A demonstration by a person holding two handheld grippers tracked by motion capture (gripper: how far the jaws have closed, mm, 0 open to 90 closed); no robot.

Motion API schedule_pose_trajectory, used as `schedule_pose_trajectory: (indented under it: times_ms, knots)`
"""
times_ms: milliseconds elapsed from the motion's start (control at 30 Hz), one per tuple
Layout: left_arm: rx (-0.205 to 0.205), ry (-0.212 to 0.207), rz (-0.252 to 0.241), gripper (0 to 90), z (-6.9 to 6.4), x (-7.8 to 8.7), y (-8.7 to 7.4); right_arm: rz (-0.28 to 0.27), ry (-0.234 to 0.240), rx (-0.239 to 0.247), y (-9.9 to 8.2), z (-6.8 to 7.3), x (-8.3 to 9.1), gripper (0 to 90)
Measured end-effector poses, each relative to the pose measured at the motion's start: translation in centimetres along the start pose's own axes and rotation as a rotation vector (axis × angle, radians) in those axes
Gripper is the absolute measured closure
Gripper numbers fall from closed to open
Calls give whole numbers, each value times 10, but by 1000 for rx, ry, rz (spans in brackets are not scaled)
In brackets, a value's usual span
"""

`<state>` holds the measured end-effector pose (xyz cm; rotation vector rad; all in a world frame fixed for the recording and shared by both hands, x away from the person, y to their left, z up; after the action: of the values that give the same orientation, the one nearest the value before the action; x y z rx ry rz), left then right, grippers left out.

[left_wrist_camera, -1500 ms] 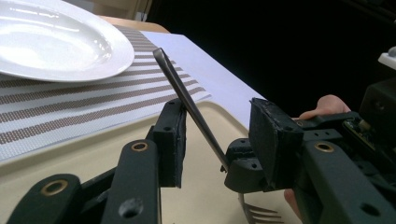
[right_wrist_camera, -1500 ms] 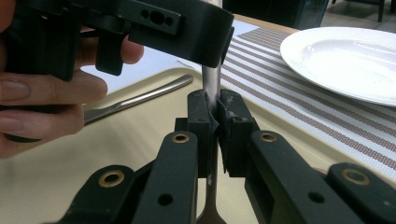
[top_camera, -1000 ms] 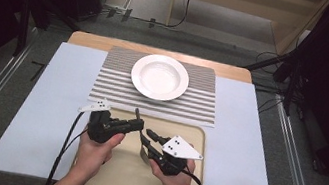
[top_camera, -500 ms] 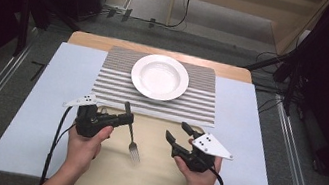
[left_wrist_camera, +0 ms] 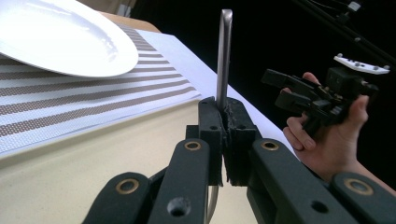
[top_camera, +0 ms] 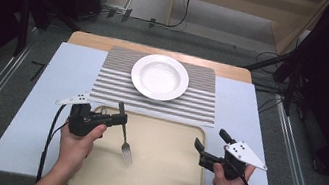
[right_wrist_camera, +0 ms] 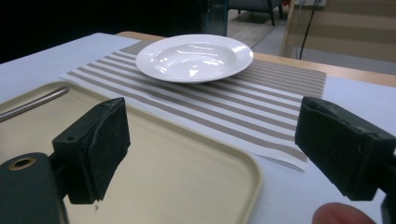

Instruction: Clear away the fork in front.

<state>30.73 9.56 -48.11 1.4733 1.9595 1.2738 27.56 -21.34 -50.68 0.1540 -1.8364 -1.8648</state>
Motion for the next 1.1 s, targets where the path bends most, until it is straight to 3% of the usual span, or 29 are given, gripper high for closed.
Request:
schedule_pose_trajectory:
  times_ms: [300,667,967,1100]
  knots:
    - [0,-1,21,861,6,10,-3,-16,-64,2,-5,-31,22,122]
    - [23,-8,32,862,19,25,-4,-26,-97,-6,-20,-62,36,129]
    - [48,-25,51,862,25,33,-7,-27,-123,-24,-31,-78,40,107]
    - [70,-56,68,862,26,32,-9,-29,-133,-22,-34,-81,40,113]
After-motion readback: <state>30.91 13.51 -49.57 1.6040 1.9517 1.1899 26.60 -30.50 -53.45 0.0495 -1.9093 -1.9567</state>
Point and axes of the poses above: each handheld gripper's, and its own axes: x roughly backward along the jaws, y roughly out of its top, z roughly to its left, the point moved 8 cm from there along -x, roughly forward along the jaws, and after that the axes turned 3 degrees about -z, right-handed, at the moved point
